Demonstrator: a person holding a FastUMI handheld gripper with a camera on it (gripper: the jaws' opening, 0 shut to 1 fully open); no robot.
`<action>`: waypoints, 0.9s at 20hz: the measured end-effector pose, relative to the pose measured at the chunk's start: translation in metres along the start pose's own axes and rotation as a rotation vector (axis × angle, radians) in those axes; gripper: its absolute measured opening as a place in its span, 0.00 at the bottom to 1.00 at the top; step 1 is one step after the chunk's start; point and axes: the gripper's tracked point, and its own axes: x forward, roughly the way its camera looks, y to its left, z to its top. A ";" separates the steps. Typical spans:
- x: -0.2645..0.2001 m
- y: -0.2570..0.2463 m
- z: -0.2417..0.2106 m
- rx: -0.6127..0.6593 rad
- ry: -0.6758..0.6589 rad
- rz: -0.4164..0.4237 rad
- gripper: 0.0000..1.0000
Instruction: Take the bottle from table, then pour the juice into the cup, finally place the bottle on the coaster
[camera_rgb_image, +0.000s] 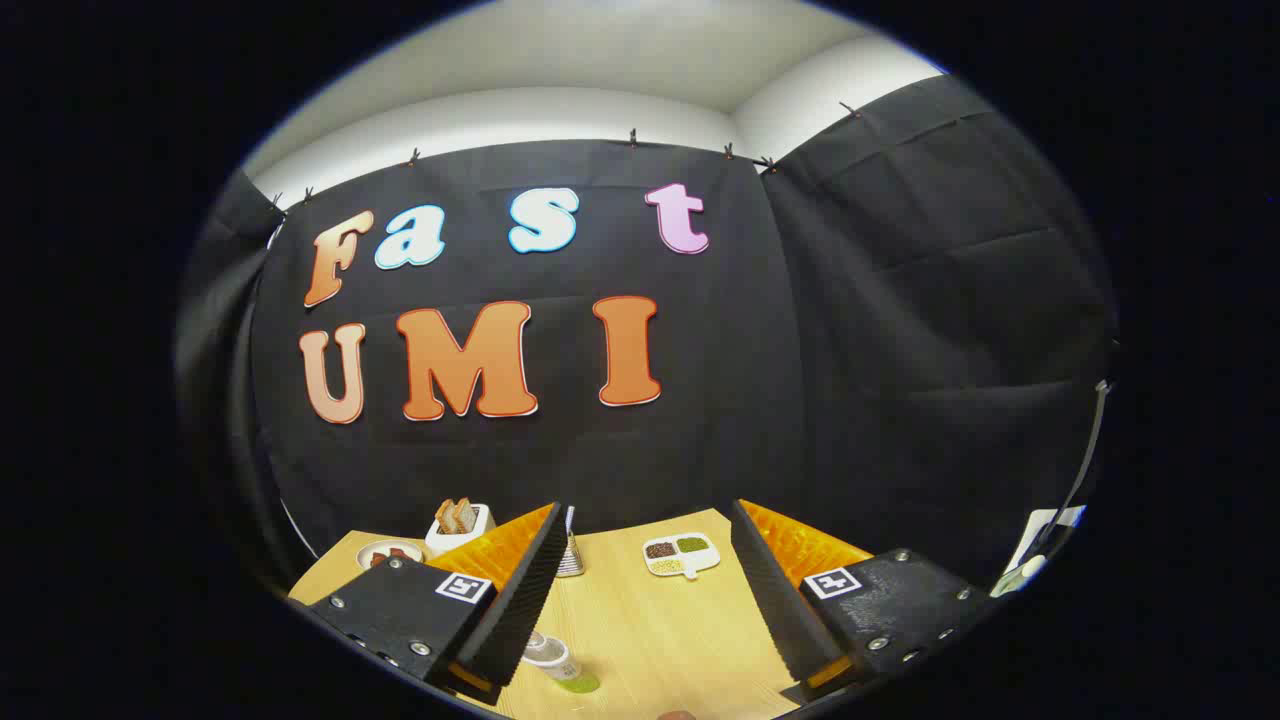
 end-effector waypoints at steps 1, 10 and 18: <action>0.001 0.006 -0.003 0.001 0.004 0.009 0.98; 0.001 0.024 -0.015 -0.047 0.031 0.047 0.98; 0.002 0.038 -0.018 -0.047 0.032 0.077 0.98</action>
